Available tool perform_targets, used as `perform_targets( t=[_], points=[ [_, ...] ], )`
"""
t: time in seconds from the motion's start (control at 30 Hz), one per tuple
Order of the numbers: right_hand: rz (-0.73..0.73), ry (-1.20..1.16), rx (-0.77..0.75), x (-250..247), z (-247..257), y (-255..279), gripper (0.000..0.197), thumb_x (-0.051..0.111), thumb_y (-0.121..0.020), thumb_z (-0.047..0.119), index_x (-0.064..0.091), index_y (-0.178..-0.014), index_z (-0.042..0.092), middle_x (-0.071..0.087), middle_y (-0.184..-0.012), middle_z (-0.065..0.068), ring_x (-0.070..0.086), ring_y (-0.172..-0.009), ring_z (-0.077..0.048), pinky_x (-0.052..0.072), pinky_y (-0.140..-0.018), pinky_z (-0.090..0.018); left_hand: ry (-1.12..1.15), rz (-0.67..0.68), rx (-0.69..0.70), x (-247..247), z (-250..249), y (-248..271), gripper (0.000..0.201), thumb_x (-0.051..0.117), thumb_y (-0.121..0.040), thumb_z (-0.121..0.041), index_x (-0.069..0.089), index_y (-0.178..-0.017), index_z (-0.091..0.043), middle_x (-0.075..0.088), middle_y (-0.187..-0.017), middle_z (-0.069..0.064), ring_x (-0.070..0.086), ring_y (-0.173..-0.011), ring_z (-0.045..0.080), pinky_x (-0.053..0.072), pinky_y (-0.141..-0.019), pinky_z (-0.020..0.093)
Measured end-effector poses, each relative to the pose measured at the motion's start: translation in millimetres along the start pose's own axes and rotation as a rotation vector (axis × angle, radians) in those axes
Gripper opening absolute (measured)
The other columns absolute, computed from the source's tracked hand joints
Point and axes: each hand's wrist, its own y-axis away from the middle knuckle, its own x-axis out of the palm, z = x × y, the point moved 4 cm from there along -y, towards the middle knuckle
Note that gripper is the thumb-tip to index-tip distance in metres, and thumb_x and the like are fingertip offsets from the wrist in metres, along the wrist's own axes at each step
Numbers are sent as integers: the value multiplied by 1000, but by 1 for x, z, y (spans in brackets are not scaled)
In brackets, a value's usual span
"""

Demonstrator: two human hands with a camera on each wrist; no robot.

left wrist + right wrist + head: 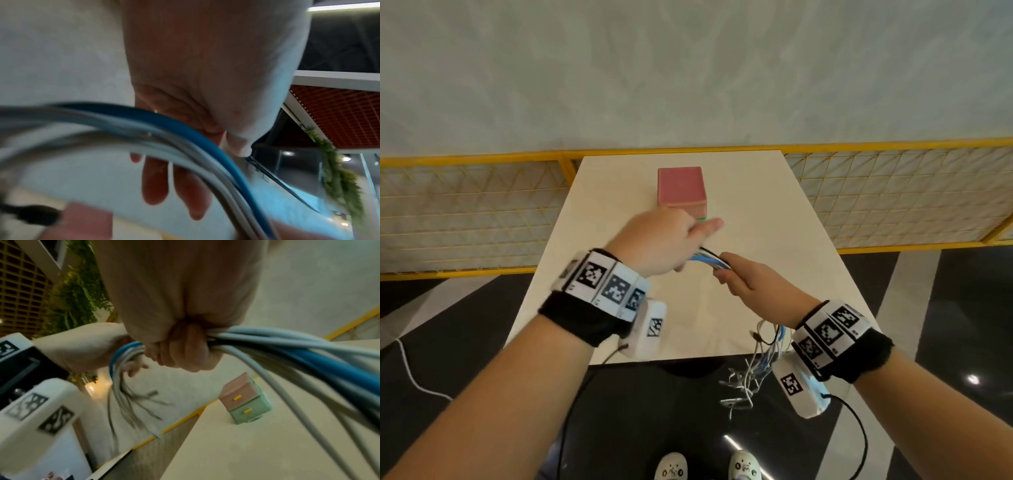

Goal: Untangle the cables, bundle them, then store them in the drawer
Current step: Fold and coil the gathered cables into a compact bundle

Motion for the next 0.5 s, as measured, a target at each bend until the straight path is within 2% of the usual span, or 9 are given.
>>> perform_targets(
  t=[0.07,0.13,0.2,0.27,0.33,0.37,0.43,0.5],
  points=[
    [-31,-7,-43,-4,11,-4,10,40,-100,21,48,-94,19,49,-71,17,51,-62,7,37,-59,-10,95,51,45,25,-13,1,64,24,-97,-62,65,-81,-16,66,-66,0,62,-64,16,47,-65,33],
    [-25,-101,-41,-8,14,-5,13,42,-100,21,48,-90,15,47,-69,16,49,-56,3,37,-56,-11,250,-75,47,31,-13,1,45,32,-99,-55,57,-91,-19,56,-57,-3,52,-50,4,38,-55,32],
    [26,-170,-18,-5,8,0,22,40,-100,26,46,-91,8,48,-68,7,45,-54,-6,43,-54,-26,354,-242,52,19,-8,3,28,40,-100,-47,52,-101,-22,47,-50,-6,44,-39,4,27,-47,29],
    [69,-78,-17,4,-3,9,23,38,-100,29,44,-93,8,51,-68,-2,49,-57,-20,48,-61,-41,474,-372,79,-1,-6,6,20,45,-100,-37,53,-106,-20,50,-49,-12,43,-38,1,28,-44,23],
    [98,69,4,12,-14,13,22,35,-100,33,41,-97,12,54,-69,-10,51,-58,-27,48,-64,-48,580,-459,114,-18,-6,10,14,48,-101,-26,52,-107,-14,53,-48,-25,44,-39,-5,26,-42,12],
    [99,138,27,14,-19,12,23,34,-100,35,39,-100,13,55,-71,-12,52,-59,-29,47,-64,-49,595,-471,122,-23,-7,13,13,48,-101,-23,52,-107,-13,52,-47,-28,44,-39,-6,26,-41,10],
    [87,283,67,13,-24,8,28,32,-100,37,38,-111,13,58,-75,-12,55,-63,-31,48,-65,-47,561,-406,120,-25,-4,16,13,47,-101,-23,54,-106,-13,52,-49,-25,44,-39,-4,27,-42,10],
    [76,402,84,11,-26,5,34,31,-101,37,36,-123,12,62,-81,-13,58,-68,-33,49,-67,-46,479,-199,86,-24,3,15,19,44,-102,-28,59,-101,-16,50,-48,-18,41,-38,-1,30,-44,13]
  ],
)
